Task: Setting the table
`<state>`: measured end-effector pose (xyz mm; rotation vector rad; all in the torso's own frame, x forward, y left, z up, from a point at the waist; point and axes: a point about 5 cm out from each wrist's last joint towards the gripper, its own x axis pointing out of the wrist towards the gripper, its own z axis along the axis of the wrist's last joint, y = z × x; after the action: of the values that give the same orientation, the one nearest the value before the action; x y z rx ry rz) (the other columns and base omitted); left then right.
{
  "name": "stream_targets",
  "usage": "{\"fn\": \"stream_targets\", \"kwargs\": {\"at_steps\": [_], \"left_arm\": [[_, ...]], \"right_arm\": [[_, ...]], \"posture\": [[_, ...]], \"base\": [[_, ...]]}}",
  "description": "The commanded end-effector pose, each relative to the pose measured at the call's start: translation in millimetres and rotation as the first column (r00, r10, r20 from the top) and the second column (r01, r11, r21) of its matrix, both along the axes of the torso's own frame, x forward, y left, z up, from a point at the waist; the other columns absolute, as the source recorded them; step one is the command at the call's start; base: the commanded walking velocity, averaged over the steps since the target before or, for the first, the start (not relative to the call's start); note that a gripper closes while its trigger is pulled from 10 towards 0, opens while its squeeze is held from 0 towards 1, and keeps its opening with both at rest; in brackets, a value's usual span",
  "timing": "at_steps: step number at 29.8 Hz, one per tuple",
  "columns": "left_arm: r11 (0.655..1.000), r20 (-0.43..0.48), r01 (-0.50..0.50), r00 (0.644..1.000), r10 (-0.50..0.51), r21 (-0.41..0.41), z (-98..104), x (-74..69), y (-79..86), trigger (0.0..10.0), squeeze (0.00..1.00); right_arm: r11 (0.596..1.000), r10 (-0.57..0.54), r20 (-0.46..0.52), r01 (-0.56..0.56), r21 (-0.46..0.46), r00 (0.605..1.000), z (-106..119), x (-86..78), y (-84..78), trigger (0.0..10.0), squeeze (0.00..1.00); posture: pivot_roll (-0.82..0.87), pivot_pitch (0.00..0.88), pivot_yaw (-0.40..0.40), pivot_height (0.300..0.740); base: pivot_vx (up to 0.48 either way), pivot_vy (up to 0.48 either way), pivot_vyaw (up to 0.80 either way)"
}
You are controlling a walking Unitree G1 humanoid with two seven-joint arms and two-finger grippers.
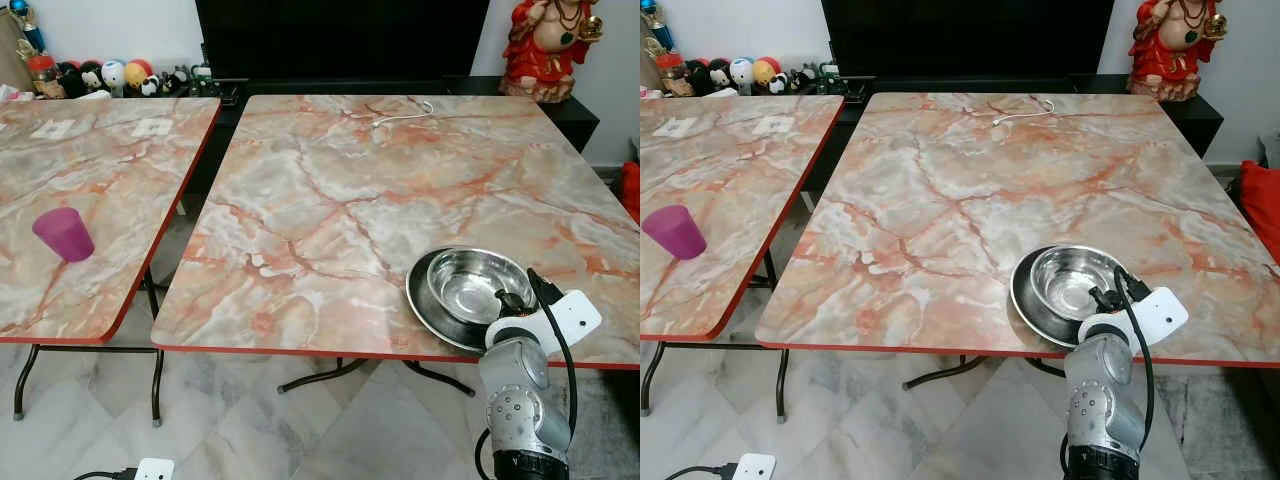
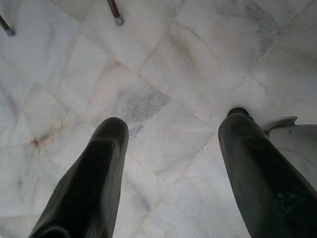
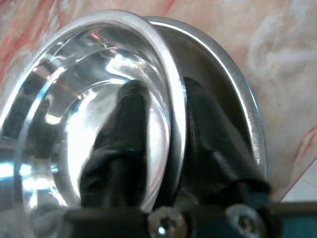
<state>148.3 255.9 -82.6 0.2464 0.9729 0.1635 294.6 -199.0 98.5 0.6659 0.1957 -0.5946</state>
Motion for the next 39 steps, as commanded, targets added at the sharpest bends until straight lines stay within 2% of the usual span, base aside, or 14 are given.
{"fn": "stream_targets", "kwargs": {"at_steps": [1,3,5,7,8,9,10,24,30,34,36,37,39], "left_arm": [[1.000,-0.013,-0.009,1.000,0.009,-0.005,-1.7,-5.1,1.0,10.0,0.00],[1.000,-0.014,-0.009,1.000,0.009,-0.005,-1.8,-5.2,1.0,10.0,0.00],[1.000,-0.013,-0.009,1.000,0.009,-0.005,-1.7,-5.0,0.9,10.0,0.00],[1.000,-0.012,-0.009,1.000,0.009,-0.005,-1.7,-4.8,0.8,10.0,0.00],[1.000,-0.011,-0.009,1.000,0.009,-0.005,-1.6,-4.5,0.7,10.0,0.00],[1.000,-0.011,-0.009,1.000,0.009,-0.005,-1.6,-4.4,0.6,10.0,0.00],[1.000,-0.011,-0.008,1.000,0.008,-0.006,-1.5,-4.1,0.5,10.0,0.00],[1.000,-0.007,-0.007,1.000,0.007,-0.011,-1.7,-3.3,-1.2,10.0,0.00],[1.000,-0.004,-0.007,1.000,0.007,-0.013,-1.7,-2.5,-2.5,10.0,0.00],[1.000,-0.003,-0.005,1.000,0.005,-0.014,-1.7,-2.1,-2.8,10.0,0.00],[1.000,-0.002,-0.007,1.000,0.007,-0.013,-1.5,-2.2,-2.3,10.0,0.00],[1.000,-0.002,-0.007,1.000,0.007,-0.013,-1.5,-2.2,-2.3,10.0,0.00],[1.000,-0.001,-0.008,1.000,0.008,-0.013,-1.5,-2.4,-2.2,10.0,0.00]], "right_arm": [[1.000,0.010,0.001,-0.010,0.004,1.000,1.4,-2.0,6.3,10.0,0.50],[1.000,0.010,0.002,-0.010,0.002,1.000,1.6,-1.9,6.2,10.0,0.50],[1.000,0.018,0.006,-0.018,-0.011,1.000,2.8,-1.1,6.5,10.0,0.39],[0.999,0.025,0.009,-0.025,-0.022,1.000,3.9,-0.5,6.6,10.0,0.39],[0.999,0.037,0.019,-0.036,-0.039,0.999,6.4,0.4,7.7,10.0,0.16],[0.998,0.043,0.021,-0.042,-0.049,0.999,7.5,0.7,8.2,10.0,0.02],[0.997,0.052,0.023,-0.051,-0.062,0.998,9.0,1.1,9.1,10.0,0.00],[0.994,0.018,-0.005,-0.018,-0.112,1.000,9.5,-7.9,2.9,10.0,0.00],[0.992,-0.002,-0.023,-0.001,-0.125,1.000,11.3,-17.6,-0.3,10.0,0.00],[0.983,-0.011,-0.021,0.007,-0.181,1.000,15.0,-19.7,-3.2,10.0,0.00],[0.959,-0.036,-0.018,0.030,-0.282,0.999,21.8,-24.0,-9.1,10.0,0.00],[0.959,-0.036,-0.018,0.030,-0.282,0.999,21.8,-24.0,-9.1,10.0,0.00],[0.939,-0.004,0.008,0.006,-0.344,1.000,27.4,-22.6,-8.2,10.0,0.00]], "posture": [[-0.10,0.033,0.016,0.740],[-0.10,0.033,0.016,0.740],[-0.10,0.033,0.016,0.740],[-0.10,0.033,0.016,0.740],[-0.10,0.032,0.017,0.740],[-0.10,0.033,0.016,0.740],[-0.10,0.033,0.016,0.740],[-0.10,0.035,0.009,0.740],[-0.11,0.032,0.007,0.740],[-0.11,0.033,0.007,0.740],[-0.11,0.032,0.007,0.740],[-0.11,0.032,0.007,0.740],[-0.11,0.032,0.007,0.740]], "base": [[0.000,0.000,0.00],[0.000,0.000,0.00],[0.000,0.000,0.00],[0.000,0.000,0.00],[0.000,0.000,0.00],[0.000,0.000,0.00],[0.000,0.000,0.00],[0.000,0.000,0.00],[0.000,0.000,0.00],[0.000,0.000,0.00],[0.000,0.000,0.00],[0.000,0.000,0.00],[0.000,0.000,0.00]]}}
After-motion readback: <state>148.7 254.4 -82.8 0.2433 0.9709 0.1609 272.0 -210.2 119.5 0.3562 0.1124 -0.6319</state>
